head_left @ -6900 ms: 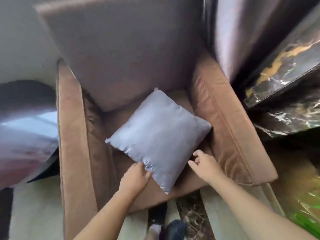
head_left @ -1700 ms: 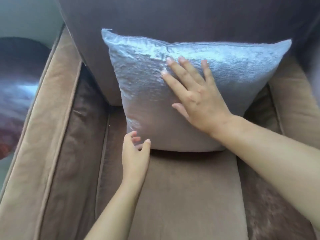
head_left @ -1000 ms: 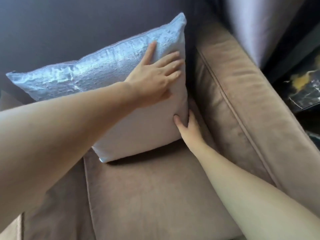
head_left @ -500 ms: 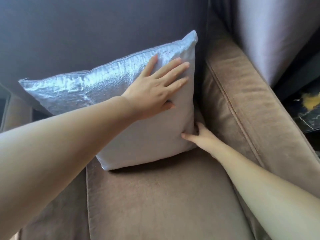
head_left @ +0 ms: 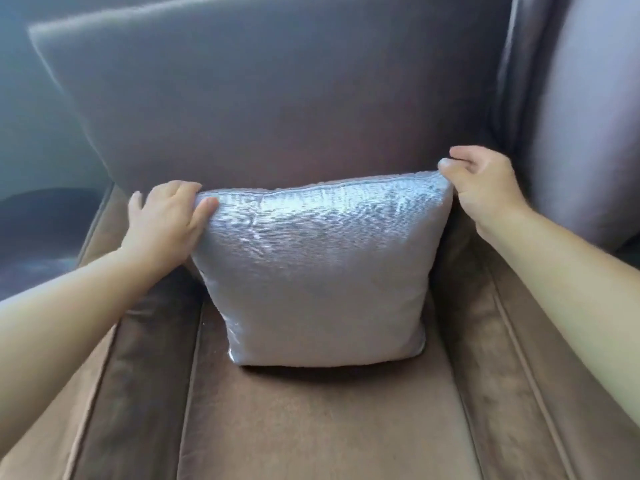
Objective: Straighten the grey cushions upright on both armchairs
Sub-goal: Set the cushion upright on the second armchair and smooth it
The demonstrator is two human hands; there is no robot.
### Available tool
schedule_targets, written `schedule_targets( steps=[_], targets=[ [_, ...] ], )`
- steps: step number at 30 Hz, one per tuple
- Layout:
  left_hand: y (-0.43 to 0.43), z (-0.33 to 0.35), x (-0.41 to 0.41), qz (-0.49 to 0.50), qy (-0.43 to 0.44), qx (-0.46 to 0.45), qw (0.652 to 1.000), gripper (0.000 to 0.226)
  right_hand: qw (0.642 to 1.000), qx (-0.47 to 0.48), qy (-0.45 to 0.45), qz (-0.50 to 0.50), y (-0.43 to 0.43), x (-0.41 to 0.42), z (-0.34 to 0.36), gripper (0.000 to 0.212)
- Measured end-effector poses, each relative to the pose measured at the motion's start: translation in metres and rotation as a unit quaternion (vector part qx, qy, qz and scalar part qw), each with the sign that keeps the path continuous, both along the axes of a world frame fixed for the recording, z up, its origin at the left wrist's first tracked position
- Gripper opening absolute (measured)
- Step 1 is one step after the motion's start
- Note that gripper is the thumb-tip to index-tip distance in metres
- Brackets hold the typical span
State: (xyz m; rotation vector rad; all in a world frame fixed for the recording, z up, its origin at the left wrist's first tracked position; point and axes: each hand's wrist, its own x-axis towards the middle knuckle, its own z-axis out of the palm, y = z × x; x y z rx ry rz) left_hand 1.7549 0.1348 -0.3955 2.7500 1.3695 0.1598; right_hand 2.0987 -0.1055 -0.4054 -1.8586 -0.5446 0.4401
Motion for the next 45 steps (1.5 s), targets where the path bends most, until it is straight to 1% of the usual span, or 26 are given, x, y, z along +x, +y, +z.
schedule_targets(
  steps=[2,4,6,7,8,10,13,18,21,22,25,26,28,30,31,33,35,37,40,41,43,45],
  targets=[
    [0.011,0.003,-0.015,0.043,-0.059,-0.032,0.997,0.058,1.0,-0.027,-0.008,0.002,-0.005,0.007,-0.003,0.02],
    [0.009,0.006,-0.02,0.096,-0.141,-0.099,0.98,0.04,0.999,-0.04,0.014,0.012,-0.011,0.01,-0.008,0.007],
    [0.006,0.005,-0.021,0.14,-0.231,-0.152,0.951,0.021,0.999,-0.037,0.012,0.02,-0.016,0.007,-0.01,0.01],
    [0.003,0.006,-0.019,0.152,-0.257,-0.164,0.94,0.015,0.999,-0.033,-0.001,0.013,-0.017,0.008,-0.012,0.011],
    [0.002,0.004,-0.019,0.155,-0.28,-0.173,0.931,0.012,0.999,-0.029,-0.014,0.006,-0.017,0.006,-0.01,0.011],
    [0.0,0.004,-0.019,0.16,-0.298,-0.178,0.924,0.012,0.999,-0.028,-0.039,-0.008,-0.017,0.004,-0.008,0.012],
    [0.005,0.011,-0.021,0.158,-0.267,-0.151,0.939,0.015,0.995,-0.049,-0.085,-0.029,-0.018,0.007,-0.007,0.017],
    [0.016,0.023,-0.028,0.128,-0.196,-0.133,0.963,0.02,0.99,-0.083,-0.11,-0.009,-0.02,0.007,-0.004,0.025],
    [0.013,0.016,-0.027,0.127,-0.195,-0.144,0.962,0.024,0.989,-0.082,-0.119,-0.036,-0.019,0.002,-0.008,0.036],
    [0.009,0.013,-0.026,0.126,-0.198,-0.142,0.962,0.023,0.989,-0.078,-0.112,-0.047,-0.018,0.0,-0.01,0.036],
    [-0.01,0.012,-0.016,0.125,-0.194,-0.09,0.969,0.016,0.998,-0.014,-0.019,-0.063,-0.021,-0.012,-0.021,0.025],
    [-0.019,0.013,-0.008,0.108,-0.195,-0.067,0.972,0.018,0.998,0.002,0.003,-0.065,-0.026,-0.016,-0.028,0.023],
    [-0.037,0.013,0.016,0.062,-0.179,-0.033,0.981,0.028,0.996,0.003,0.04,-0.074,-0.038,-0.024,-0.049,0.024],
    [-0.056,0.006,0.05,0.024,-0.125,-0.015,0.992,0.036,0.993,-0.016,0.092,-0.074,-0.049,-0.033,-0.079,0.039],
    [-0.068,0.003,0.071,-0.002,-0.103,-0.014,0.995,0.039,0.99,-0.026,0.119,-0.07,-0.055,-0.04,-0.094,0.043],
    [-0.094,-0.001,0.115,-0.067,-0.089,-0.031,0.993,0.044,0.984,-0.026,0.162,-0.068,-0.067,-0.059,-0.12,0.037],
    [-0.121,-0.008,0.156,-0.139,-0.077,-0.032,0.987,0.046,0.983,-0.038,0.172,-0.055,-0.08,-0.077,-0.146,0.028],
    [-0.143,-0.013,0.191,-0.194,-0.062,-0.01,0.979,0.048,0.98,-0.071,0.183,-0.042,-0.094,-0.088,-0.173,0.029],
    [-0.167,-0.015,0.232,-0.232,-0.048,0.008,0.972,0.051,0.965,-0.133,0.223,-0.044,-0.114,-0.097,-0.212,0.036],
    [-0.172,-0.015,0.243,-0.24,-0.044,0.012,0.97,0.051,0.959,-0.147,0.239,-0.044,-0.12,-0.1,-0.222,0.039],
    [-0.179,-0.015,0.261,-0.252,-0.042,0.018,0.967,0.045,0.951,-0.144,0.271,-0.046,-0.129,-0.105,-0.237,0.043],
    [-0.183,-0.015,0.272,-0.252,-0.061,0.013,0.966,0.029,0.943,-0.13,0.302,-0.055,-0.135,-0.108,-0.246,0.043]
  ],
)
